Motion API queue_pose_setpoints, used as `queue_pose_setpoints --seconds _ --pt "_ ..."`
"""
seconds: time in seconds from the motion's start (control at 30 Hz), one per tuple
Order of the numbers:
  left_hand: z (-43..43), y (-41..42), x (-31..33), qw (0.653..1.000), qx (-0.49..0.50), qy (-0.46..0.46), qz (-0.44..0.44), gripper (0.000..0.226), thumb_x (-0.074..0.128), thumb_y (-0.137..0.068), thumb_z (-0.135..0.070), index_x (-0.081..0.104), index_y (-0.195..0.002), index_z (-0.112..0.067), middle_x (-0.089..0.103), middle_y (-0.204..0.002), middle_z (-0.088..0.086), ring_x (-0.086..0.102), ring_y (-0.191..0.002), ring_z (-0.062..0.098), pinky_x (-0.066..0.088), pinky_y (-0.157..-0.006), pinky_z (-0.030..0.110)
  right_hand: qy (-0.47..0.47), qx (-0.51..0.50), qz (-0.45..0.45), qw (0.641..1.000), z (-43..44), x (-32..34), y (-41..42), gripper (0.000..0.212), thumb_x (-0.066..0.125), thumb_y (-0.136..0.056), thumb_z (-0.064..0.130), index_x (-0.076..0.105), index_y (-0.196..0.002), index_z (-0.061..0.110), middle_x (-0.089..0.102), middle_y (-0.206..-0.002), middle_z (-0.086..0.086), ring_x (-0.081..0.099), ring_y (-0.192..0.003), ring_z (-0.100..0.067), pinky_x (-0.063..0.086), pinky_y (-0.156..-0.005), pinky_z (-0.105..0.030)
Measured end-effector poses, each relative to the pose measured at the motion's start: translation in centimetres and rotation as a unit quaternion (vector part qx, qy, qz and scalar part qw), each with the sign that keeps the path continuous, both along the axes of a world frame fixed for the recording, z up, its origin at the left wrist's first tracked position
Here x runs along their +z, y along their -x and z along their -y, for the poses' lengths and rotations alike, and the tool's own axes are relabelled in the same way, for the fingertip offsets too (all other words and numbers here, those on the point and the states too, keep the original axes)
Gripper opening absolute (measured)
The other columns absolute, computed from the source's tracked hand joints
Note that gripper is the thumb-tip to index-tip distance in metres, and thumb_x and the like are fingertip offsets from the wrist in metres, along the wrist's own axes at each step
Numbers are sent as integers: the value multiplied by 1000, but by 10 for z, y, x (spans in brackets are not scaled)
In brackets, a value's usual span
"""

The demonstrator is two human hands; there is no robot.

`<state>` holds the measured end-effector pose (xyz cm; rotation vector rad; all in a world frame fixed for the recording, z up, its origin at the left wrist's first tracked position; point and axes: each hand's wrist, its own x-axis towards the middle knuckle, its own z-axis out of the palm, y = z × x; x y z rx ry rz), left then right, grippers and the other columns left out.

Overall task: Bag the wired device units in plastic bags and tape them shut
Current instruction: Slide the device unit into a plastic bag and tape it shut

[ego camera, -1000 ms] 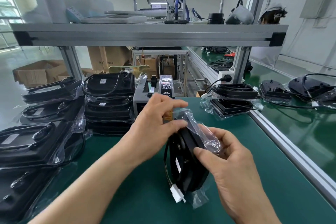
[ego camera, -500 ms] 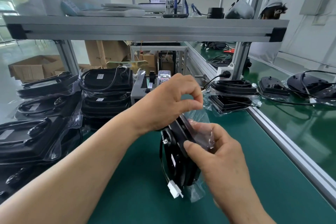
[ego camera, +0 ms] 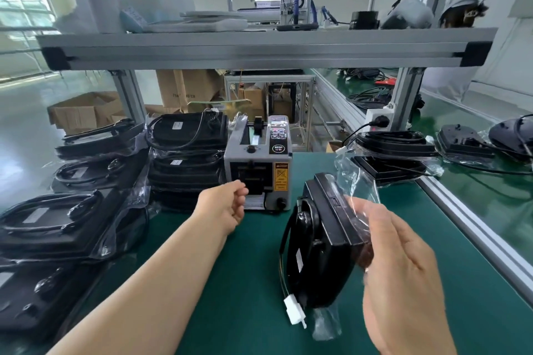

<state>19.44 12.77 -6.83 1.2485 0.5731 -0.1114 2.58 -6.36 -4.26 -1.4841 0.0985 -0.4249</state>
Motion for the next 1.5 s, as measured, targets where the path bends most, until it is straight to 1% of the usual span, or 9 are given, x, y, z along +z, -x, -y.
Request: queue_pose_setpoints --seconds 0.03,0.07,0.1,0.13,0.3,0.67,0.83,1.0,1.5 --pt "2 -3 -1 1000 -4 8 -13 24 60 -98 -20 63 -76 -12 53 -41 -7 44 -30 1 34 -34 12 6 14 3 1000 0 1 0 38 57 -82 68 70 -107 41 65 -57 10 61 -48 -7 47 -54 -14" --pt "5 -6 -2 1000 -4 13 -22 24 60 -98 -21 63 -76 -12 52 -40 -7 43 -29 1 32 -34 12 11 18 2 1000 -1 3 -1 36 67 -80 66 69 -104 40 69 -66 0 65 -83 -23 53 -75 -43" --pt "8 -9 -3 999 -1 16 -29 22 61 -98 -21 63 -78 -12 51 -40 -7 42 -29 1 32 -34 12 15 16 1 1000 -1 4 -2 31 74 -76 59 68 -100 42 69 -72 -4 33 -56 -4 29 -59 -19" --pt "10 -11 -3 999 3 21 -36 19 62 -97 -22 64 -81 -12 52 -40 -7 42 -29 1 32 -34 12 21 6 1 1000 -2 5 -3 26 78 -73 50 68 -97 46 69 -77 -4 60 -58 -17 49 -59 -22" --pt "19 -19 0 997 28 55 -43 14 69 -92 -27 63 -100 -18 54 -44 -8 44 -30 1 31 -42 14 8 6 18 1000 -2 5 -5 25 76 -81 25 68 -91 47 68 -67 12 59 -58 2 42 -55 -2" --pt "31 -16 10 981 154 118 34 18 62 -85 -2 52 -74 -12 50 -50 -5 40 -37 6 29 -35 14 -9 36 33 999 -7 4 4 26 72 -85 18 71 -90 43 67 -64 19 55 -55 7 42 -57 -1" --pt "14 39 24 983 0 52 178 15 70 -84 -13 63 -71 -18 54 -58 -4 47 -45 5 41 -45 17 -13 35 34 999 -8 -3 5 19 66 -91 23 72 -92 40 73 -78 8 57 -63 -2 43 -61 -2" --pt "11 115 57 910 -249 -64 326 19 77 -69 -37 69 -65 -20 57 -65 -4 48 -59 7 44 -57 15 -11 63 47 997 -16 0 7 22 55 -96 24 72 -94 38 77 -90 8 72 -83 -7 53 -70 -13" --pt "22 129 66 895 -230 -234 303 16 77 -79 -16 71 -68 -7 67 -66 14 59 -60 17 51 -67 34 9 76 56 995 -28 2 13 29 47 -102 24 71 -93 36 77 -89 6 73 -81 -9 54 -63 -14"
